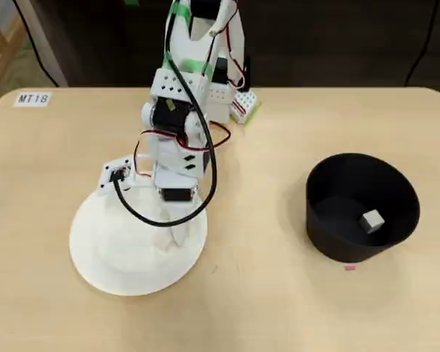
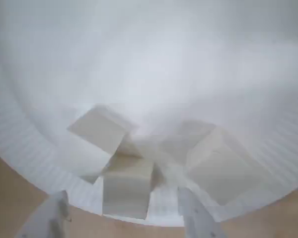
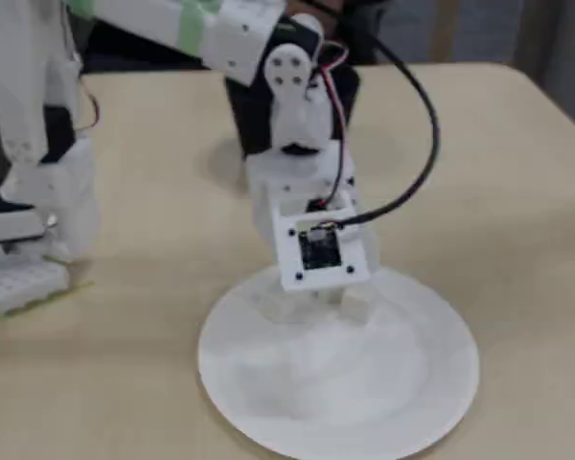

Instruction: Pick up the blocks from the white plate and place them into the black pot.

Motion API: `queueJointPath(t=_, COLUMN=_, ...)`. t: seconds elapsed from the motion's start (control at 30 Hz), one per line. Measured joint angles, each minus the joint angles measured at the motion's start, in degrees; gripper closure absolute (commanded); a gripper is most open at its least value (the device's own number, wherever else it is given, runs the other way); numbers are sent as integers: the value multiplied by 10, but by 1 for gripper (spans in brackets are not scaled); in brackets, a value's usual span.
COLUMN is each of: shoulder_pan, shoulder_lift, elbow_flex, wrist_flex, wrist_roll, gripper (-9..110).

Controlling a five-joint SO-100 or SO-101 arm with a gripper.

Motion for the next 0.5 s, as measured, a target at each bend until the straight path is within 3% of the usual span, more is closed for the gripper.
queueJointPath(t=0.5, shoulder_pan=11, shoulder_lift=-43, elbow_flex=-32, wrist_flex=0, wrist_roll=9, gripper=95)
